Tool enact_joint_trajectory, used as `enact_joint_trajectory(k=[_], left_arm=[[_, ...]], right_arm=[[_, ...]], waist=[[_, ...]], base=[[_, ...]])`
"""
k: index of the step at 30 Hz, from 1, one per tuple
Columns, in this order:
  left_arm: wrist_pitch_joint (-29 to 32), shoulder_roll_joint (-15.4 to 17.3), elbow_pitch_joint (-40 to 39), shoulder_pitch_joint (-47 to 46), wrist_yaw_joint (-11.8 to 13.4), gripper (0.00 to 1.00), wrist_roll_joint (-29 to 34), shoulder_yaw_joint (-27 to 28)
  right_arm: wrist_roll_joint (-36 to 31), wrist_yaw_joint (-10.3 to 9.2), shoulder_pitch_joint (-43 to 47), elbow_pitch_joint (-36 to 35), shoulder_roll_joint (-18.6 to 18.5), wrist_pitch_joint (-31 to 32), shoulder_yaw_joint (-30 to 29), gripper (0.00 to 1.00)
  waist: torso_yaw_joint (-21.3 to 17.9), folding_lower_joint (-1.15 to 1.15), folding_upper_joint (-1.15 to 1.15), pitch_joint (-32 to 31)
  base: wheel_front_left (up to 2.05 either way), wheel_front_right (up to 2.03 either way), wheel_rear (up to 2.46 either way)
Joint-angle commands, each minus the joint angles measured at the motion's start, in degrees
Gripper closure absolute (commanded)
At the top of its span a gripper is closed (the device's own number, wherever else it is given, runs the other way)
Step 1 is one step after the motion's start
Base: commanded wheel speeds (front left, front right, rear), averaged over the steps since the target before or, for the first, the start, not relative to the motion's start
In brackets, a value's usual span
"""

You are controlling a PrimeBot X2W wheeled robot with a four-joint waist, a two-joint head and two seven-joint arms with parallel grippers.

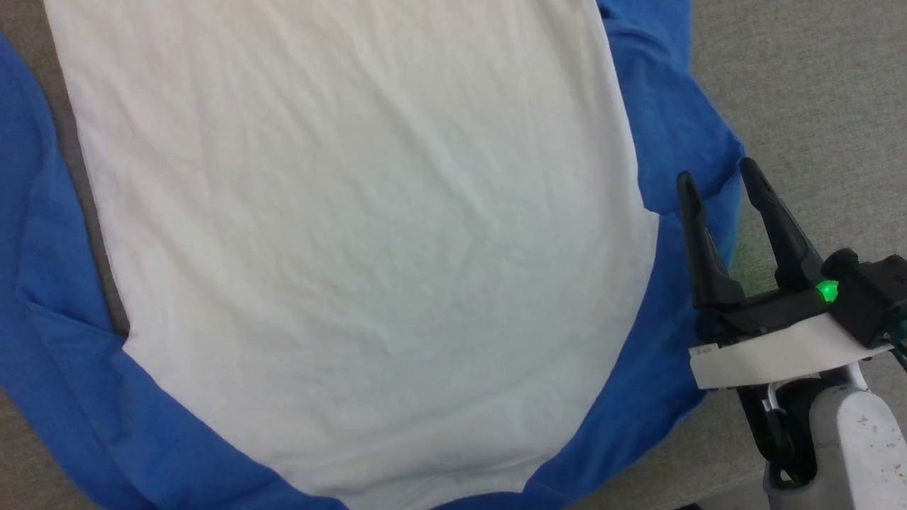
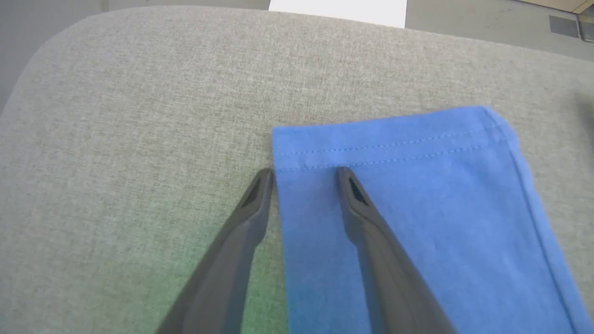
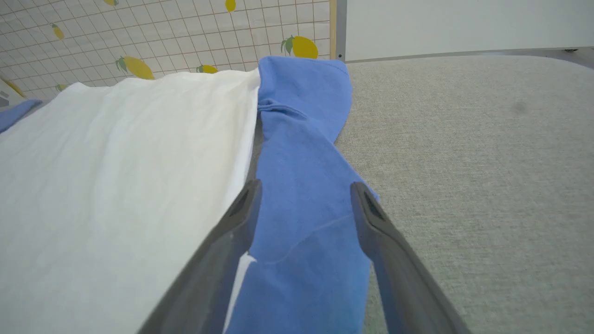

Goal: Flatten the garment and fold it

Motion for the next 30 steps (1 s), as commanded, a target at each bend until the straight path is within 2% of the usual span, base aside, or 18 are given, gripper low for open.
enact_joint_trajectory(k=[1,7,16,23,27,30], left_arm=[[-0.19,-0.84,0.38,3.5,0.19,1.0,-1.06,-0.76],[-6.54,-0.53,-1.55,5.18,-1.33,1.0,-0.61,1.11],[-17.31,1.13,-1.81,13.01,-4.11,1.0,-2.09,5.39],[-18.72,5.34,-2.84,19.77,-5.72,1.0,-3.66,6.84],[-18.6,7.61,-6.47,24.59,-5.06,1.0,-5.51,7.98],[-19.71,8.92,-11.97,27.67,-4.09,1.0,-6.05,8.87]], right_arm=[[-0.36,-0.09,-0.74,0.1,0.15,-0.03,-0.12,0.0],[-0.62,-0.09,-0.48,0.78,-0.11,0.19,-0.44,0.0],[-0.99,-0.09,3.1,2.08,-0.49,1.61,-1.9,0.0],[-1.38,-0.09,8.33,0.89,-0.18,3.84,-4.46,0.0],[-1.57,-0.09,10.7,-0.22,0.13,4.85,-5.27,0.0],[-1.54,-0.09,11.9,-1.07,0.38,5.34,-5.67,0.0]], waist=[[0.44,-0.01,0.0,-0.09],[2.25,-0.01,0.0,-3.59],[6.44,-0.01,0.0,-16.68],[9.8,-0.01,0.0,-24.62],[11.13,-0.01,0.0,-27.1],[11.97,-0.01,0.0,-28.05]], base=[[0.0,0.0,0.0],[0.0,0.0,0.0],[0.0,0.0,0.0],[0.0,0.0,0.0],[0.0,0.0,0.0],[0.0,0.0,0.0]])
